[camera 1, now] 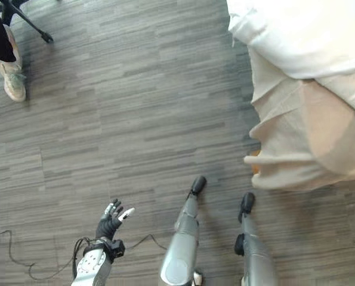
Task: Making the bed.
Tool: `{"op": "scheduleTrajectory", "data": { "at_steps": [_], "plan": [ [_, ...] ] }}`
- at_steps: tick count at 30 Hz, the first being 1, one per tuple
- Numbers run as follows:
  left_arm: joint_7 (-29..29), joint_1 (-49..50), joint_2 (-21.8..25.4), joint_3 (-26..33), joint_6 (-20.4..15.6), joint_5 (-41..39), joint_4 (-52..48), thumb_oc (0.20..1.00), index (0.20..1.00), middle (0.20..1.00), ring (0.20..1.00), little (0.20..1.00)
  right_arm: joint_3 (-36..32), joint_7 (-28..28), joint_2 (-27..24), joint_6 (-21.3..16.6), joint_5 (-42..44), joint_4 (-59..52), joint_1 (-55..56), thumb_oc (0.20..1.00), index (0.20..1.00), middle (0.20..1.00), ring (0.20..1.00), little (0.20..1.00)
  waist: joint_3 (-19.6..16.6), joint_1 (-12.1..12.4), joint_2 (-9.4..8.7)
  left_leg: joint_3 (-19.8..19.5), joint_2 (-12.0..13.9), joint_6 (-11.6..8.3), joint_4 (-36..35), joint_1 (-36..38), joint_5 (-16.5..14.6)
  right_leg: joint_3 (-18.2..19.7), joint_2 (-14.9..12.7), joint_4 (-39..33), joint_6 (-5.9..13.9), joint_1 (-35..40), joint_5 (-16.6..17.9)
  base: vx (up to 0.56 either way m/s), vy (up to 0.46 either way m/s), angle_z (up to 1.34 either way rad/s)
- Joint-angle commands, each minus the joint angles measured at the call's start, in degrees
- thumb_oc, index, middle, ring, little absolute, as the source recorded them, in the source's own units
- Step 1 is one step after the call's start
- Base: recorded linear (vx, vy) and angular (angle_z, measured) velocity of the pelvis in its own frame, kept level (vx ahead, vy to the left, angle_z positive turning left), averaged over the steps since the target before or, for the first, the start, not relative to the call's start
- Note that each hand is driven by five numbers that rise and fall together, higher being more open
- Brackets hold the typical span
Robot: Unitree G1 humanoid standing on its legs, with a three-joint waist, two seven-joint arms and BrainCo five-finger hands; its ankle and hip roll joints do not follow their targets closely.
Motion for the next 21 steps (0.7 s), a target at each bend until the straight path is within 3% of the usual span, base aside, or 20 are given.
{"op": "scheduleTrajectory", "data": {
  "at_steps": [1, 7, 14, 15, 16, 21],
  "plan": [
    [2.07, -3.28, 2.21, 2.01, -2.24, -3.39, -3.01, 1.000, 1.000, 1.000, 1.000, 1.000, 6.96, -3.12, -4.16, 0.56, 2.35, 1.93, -10.09, 1.000, 1.000, 1.000, 1.000, 1.000, 2.78, 0.28, -2.16, 0.28, 1.56, 0.74, -1.93, 4.06, 1.97, -1.25, -3.35, 4.61, 2.60, -3.99, 1.94, -0.03, -0.078, -0.08],
    [3.80, -4.08, -1.38, -0.68, -2.40, -2.42, -4.80, 1.000, 1.000, 1.000, 1.000, 1.000, 5.43, -4.26, -2.74, 1.78, 0.34, 3.73, -8.42, 1.000, 1.000, 1.000, 1.000, 1.000, 5.18, 0.54, 0.52, 0.84, 1.30, -0.08, -1.95, -0.40, 3.21, -0.81, -3.08, 9.13, 2.53, -11.90, 0.69, 0.00, -0.034, -0.03],
    [4.81, -6.88, -2.54, -2.79, -2.09, -3.22, -3.70, 1.000, 1.000, 1.000, 1.000, 1.000, 4.68, -3.33, -1.43, 2.49, 2.15, 5.27, -8.76, 1.000, 1.000, 1.000, 1.000, 1.000, 6.49, -0.17, 0.72, 1.46, 1.43, 0.12, -1.95, 0.01, 2.98, -0.53, -2.89, 10.30, 2.50, -12.88, 0.51, 0.00, -0.001, 0.00],
    [5.03, -7.60, -2.64, -2.98, -2.16, -3.47, -3.95, 1.000, 1.000, 1.000, 1.000, 1.000, 4.72, -2.51, -1.63, 2.54, 2.68, 5.22, -8.31, 0.235, 0.235, 0.235, 0.235, 0.235, 6.82, -0.42, 0.64, 1.42, 1.39, 0.10, -1.95, 0.41, 2.92, -0.50, -2.99, 10.12, 2.54, -12.26, 0.62, 0.00, 0.000, 0.00],
    [5.19, -7.89, -2.70, -3.13, -2.32, -3.50, -4.18, 1.000, 1.000, 1.000, 1.000, 1.000, 4.48, -2.19, -1.86, 2.60, 3.15, 5.30, -7.93, 0.200, 0.200, 0.200, 0.200, 0.200, 6.99, -0.58, 0.61, 1.44, 1.34, 0.12, -1.95, 0.67, 2.85, -0.54, -3.14, 9.98, 2.62, -11.84, 0.66, 0.00, 0.000, 0.00],
    [5.31, -8.88, -3.18, -3.10, -2.37, -3.73, -3.19, 1.000, 1.000, 1.000, 1.000, 1.000, 3.76, -1.45, -1.11, 2.04, 0.98, 2.36, -2.15, 0.200, 0.200, 0.200, 0.200, 0.200, 7.73, -1.15, -0.06, 1.89, 1.22, 0.18, -1.95, 2.59, 2.68, -0.66, -3.41, 9.55, 2.85, -9.45, 0.96, -0.01, 0.033, 0.01]
  ]
}}
